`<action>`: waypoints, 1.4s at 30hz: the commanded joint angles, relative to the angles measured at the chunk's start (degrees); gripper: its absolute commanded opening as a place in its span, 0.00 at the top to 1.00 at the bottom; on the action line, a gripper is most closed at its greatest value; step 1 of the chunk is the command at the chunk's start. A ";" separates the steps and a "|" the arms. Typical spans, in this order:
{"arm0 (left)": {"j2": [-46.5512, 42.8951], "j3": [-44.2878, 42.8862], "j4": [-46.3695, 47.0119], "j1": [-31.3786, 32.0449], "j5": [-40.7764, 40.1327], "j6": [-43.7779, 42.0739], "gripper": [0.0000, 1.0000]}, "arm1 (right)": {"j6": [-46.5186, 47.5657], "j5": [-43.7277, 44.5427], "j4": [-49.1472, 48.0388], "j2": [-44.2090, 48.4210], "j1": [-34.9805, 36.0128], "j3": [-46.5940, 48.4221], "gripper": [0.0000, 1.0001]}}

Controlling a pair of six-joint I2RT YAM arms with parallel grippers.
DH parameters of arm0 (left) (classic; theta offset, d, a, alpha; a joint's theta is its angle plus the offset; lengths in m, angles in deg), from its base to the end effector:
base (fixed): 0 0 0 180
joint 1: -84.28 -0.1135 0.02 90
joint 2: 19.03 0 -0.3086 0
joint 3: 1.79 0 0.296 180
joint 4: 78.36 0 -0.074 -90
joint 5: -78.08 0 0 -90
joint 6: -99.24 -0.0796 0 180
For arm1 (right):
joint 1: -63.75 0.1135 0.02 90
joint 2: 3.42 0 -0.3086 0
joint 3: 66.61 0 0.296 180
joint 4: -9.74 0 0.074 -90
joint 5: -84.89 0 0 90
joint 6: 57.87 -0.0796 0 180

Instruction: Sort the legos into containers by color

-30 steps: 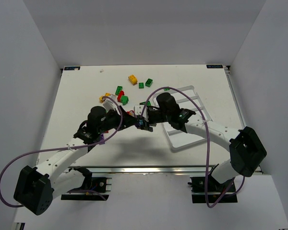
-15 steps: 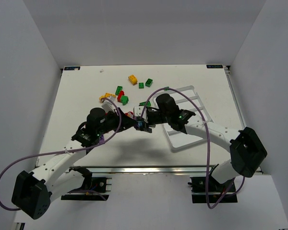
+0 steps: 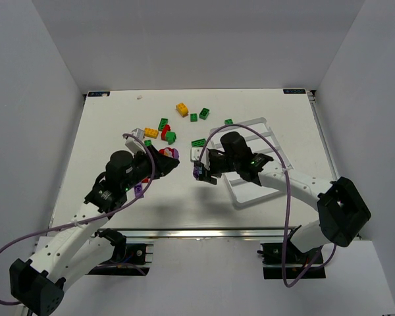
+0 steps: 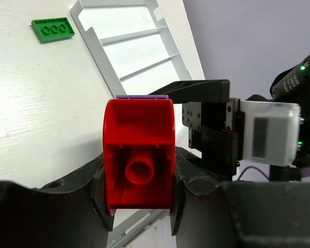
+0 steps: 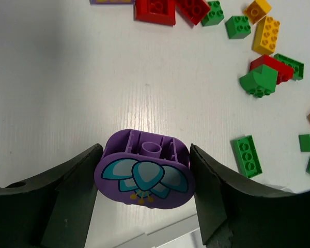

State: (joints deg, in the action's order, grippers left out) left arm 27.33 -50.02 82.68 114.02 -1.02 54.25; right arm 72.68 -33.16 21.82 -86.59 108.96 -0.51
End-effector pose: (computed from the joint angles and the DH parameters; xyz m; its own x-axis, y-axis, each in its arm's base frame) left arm 0.2081 -0.1362 0.3018 -0.6359 -0.4365 -0.6365 0.2749 0.6425 -0.7153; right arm 0.2498 0.3047 0.2628 0.3345 -0.4774 -0.8125 -0.9189 0.0262 -0.3937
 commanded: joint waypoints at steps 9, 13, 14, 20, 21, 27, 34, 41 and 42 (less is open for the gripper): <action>-1.55 0.14 -0.12 -0.12 -3.42 0.86 1.00 | -10.39 9.23 5.06 -4.00 -11.18 9.20 1.00; -1.37 1.64 2.69 -0.12 -3.34 1.92 1.00 | -18.74 16.78 6.21 -8.66 -15.58 14.83 1.00; -1.28 1.82 2.87 -0.12 -3.25 2.09 1.00 | -22.33 18.54 6.21 -10.41 -16.20 15.80 1.00; -0.14 1.64 3.22 -0.12 -2.46 1.92 1.00 | -32.37 25.33 9.89 -19.72 -21.03 27.48 1.00; 0.12 1.73 3.40 -0.12 -2.28 1.92 1.00 | -33.95 25.59 10.51 -20.79 -22.26 28.98 1.00; 0.21 2.17 4.71 -0.12 -2.37 2.53 1.00 | -36.34 26.12 14.73 -28.00 -27.53 37.86 1.00; 0.21 3.14 5.95 -0.12 -2.37 3.41 1.00 | -34.14 27.26 15.09 -32.04 -32.02 39.45 1.00; 1.70 2.08 5.77 -0.12 -1.67 3.15 1.00 | -32.65 27.17 14.91 -35.03 -33.61 40.42 0.85; 2.05 1.82 5.86 -0.12 -1.58 2.98 1.00 | -32.38 27.17 14.82 -35.21 -33.78 40.42 0.83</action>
State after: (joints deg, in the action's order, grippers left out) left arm 28.89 -47.13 87.18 114.02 -3.54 57.36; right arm 39.11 -6.32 36.88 -121.10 75.15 37.18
